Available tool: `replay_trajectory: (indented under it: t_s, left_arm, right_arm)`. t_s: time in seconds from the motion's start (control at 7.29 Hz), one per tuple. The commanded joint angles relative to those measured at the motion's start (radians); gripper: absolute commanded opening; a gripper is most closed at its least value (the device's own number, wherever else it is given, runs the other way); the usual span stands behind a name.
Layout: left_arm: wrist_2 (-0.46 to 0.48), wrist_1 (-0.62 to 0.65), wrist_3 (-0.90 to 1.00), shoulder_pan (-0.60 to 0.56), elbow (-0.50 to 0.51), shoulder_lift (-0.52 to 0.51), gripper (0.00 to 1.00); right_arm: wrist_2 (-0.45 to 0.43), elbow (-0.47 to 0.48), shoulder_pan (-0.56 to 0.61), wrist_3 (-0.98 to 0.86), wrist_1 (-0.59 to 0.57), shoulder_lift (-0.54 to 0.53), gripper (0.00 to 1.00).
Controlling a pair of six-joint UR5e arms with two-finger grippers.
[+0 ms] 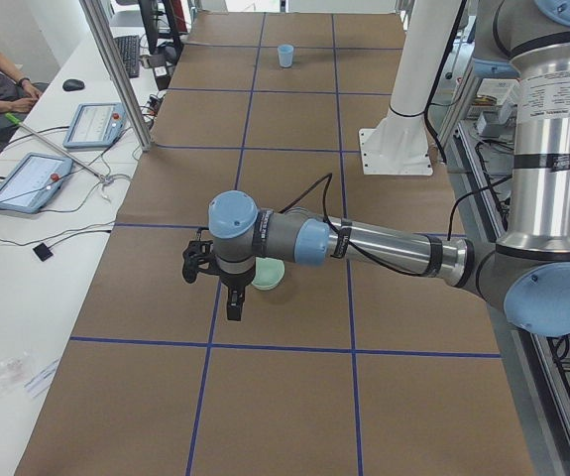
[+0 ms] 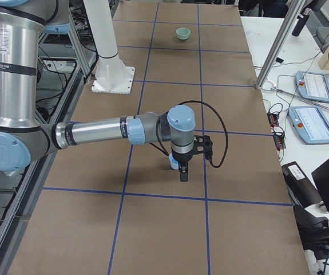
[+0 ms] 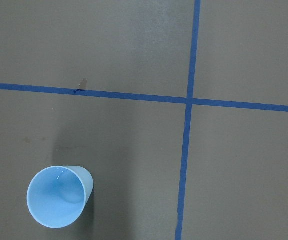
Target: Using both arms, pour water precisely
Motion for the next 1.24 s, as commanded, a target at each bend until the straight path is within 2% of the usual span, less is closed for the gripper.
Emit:
replay_trajectory:
  t_s: [0.0, 0.41, 0.55, 0.82, 1.1]
  left_arm:
    - [0.001, -0.004, -0.001, 0.0, -0.001, 0.0, 1.0]
    - [0.001, -0.005, -0.001, 0.0, 0.002, 0.002, 1.0]
    - [0.001, -0.006, -0.003, 0.0, 0.0, 0.002, 1.0]
    - [0.001, -0.009, -0.003, 0.0, 0.002, 0.0, 1.0]
    - [-0.001, -0.003, -0.004, 0.002, 0.002, -0.009, 1.0]
  right_arm:
    - [-0.021, 0.001, -0.004, -0.003, -0.001, 0.001, 1.0]
    - [-0.007, -0.012, -0.025, -0.003, -0.004, 0.009, 1.0]
    - [-0.007, -0.025, -0.06, -0.003, -0.019, 0.044, 1.0]
    - [-0.005, -0.064, -0.065, -0.003, -0.158, 0.146, 1.0]
    - [-0.005, -0.111, -0.07, -0.003, -0.165, 0.185, 1.0]
